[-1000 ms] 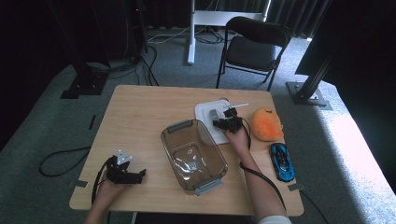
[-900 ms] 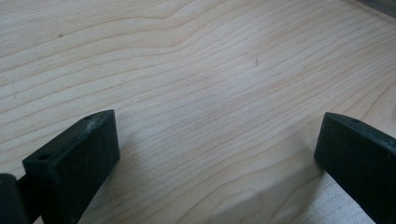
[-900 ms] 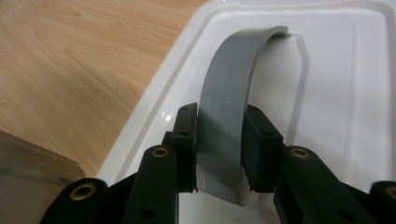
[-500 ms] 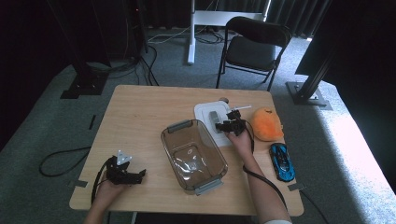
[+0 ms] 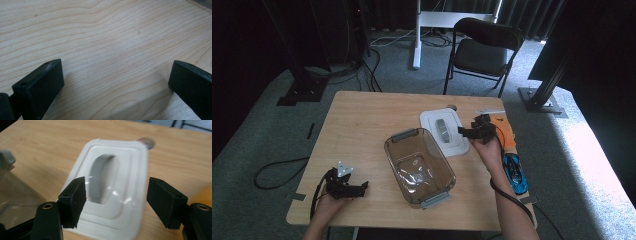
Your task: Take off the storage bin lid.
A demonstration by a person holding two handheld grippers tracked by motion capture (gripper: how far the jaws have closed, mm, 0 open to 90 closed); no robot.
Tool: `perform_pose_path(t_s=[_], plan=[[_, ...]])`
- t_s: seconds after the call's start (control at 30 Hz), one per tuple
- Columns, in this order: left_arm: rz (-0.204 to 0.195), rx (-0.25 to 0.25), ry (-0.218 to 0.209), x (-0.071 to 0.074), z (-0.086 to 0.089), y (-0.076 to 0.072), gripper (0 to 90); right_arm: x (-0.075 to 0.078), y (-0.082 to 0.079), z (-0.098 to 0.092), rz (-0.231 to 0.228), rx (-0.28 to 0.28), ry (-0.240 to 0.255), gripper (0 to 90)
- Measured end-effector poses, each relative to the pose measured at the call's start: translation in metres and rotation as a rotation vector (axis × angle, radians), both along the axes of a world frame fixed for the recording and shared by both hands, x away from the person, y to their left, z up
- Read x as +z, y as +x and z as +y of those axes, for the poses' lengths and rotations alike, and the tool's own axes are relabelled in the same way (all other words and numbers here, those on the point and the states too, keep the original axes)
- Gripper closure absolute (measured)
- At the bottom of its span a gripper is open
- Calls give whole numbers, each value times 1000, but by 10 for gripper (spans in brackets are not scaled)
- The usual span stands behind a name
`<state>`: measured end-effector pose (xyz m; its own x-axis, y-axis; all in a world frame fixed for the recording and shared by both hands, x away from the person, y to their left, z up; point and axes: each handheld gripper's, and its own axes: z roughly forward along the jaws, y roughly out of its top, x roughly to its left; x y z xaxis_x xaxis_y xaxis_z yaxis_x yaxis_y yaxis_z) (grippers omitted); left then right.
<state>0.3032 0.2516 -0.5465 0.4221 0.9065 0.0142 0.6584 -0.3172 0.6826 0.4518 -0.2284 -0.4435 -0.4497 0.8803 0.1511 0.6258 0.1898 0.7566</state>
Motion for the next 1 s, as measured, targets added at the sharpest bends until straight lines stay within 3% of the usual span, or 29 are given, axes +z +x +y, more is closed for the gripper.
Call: perform_pose_path(t_s=[0.23, 0.63, 0.8, 1.0], plan=[[0, -6, 0, 0, 0, 0, 3, 13, -5, -34, -16, -78, 2, 303], [0, -7, 1, 0, 0, 0, 3, 12, -7, -83, -5, -216, -3, 277], [-1, -7, 0, 0, 1, 0, 3, 2, -3, -100, 38, -275, 12, 277], [0, -9, 0, 0, 1, 0, 4, -15, 6, -109, 100, -317, -17, 276]])
